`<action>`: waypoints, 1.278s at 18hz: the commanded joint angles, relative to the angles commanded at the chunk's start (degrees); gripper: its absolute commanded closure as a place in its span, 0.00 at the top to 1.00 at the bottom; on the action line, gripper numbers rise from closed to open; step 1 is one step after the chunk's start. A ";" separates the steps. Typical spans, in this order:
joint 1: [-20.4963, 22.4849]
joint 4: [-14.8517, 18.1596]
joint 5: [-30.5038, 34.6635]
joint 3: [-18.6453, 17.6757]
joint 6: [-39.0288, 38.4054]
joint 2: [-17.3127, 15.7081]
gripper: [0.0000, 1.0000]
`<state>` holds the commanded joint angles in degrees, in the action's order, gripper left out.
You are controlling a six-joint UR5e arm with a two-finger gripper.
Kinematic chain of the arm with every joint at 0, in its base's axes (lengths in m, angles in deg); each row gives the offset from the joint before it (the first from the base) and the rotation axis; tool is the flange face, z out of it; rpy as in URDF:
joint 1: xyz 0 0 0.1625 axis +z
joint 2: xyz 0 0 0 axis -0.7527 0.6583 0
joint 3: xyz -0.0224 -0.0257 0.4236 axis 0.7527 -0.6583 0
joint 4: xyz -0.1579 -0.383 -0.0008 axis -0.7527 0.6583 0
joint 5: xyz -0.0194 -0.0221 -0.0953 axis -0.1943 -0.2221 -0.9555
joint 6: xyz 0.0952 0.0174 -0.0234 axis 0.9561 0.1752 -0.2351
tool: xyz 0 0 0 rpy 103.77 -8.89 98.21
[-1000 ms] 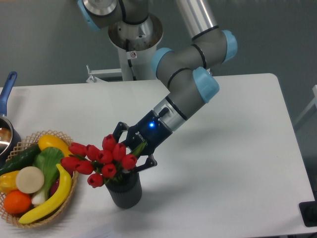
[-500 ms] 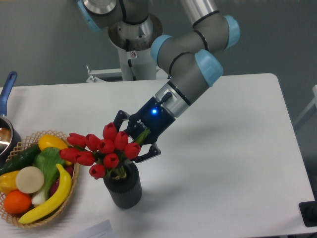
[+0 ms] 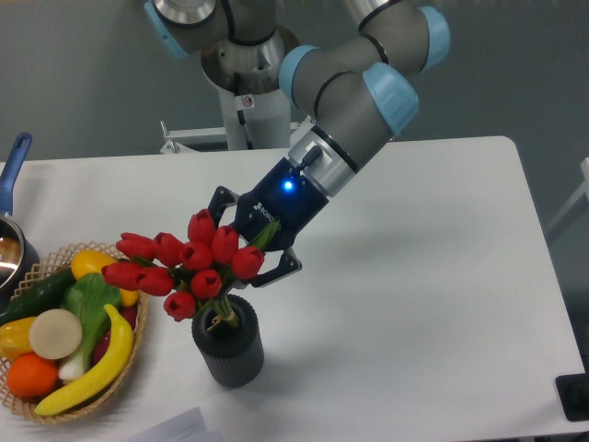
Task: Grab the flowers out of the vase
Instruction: 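Lift the tulips up out of the grey vase, then carry the held tulips up and away from the vase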
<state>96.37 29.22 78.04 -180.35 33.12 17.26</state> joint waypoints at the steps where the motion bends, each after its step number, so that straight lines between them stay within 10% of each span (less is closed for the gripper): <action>1: 0.00 0.00 0.00 0.09 -0.71 -0.53 0.48; 23: 4.81 0.53 0.70 6.08 -15.83 -7.64 0.48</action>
<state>101.18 29.74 78.75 -174.28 17.29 9.62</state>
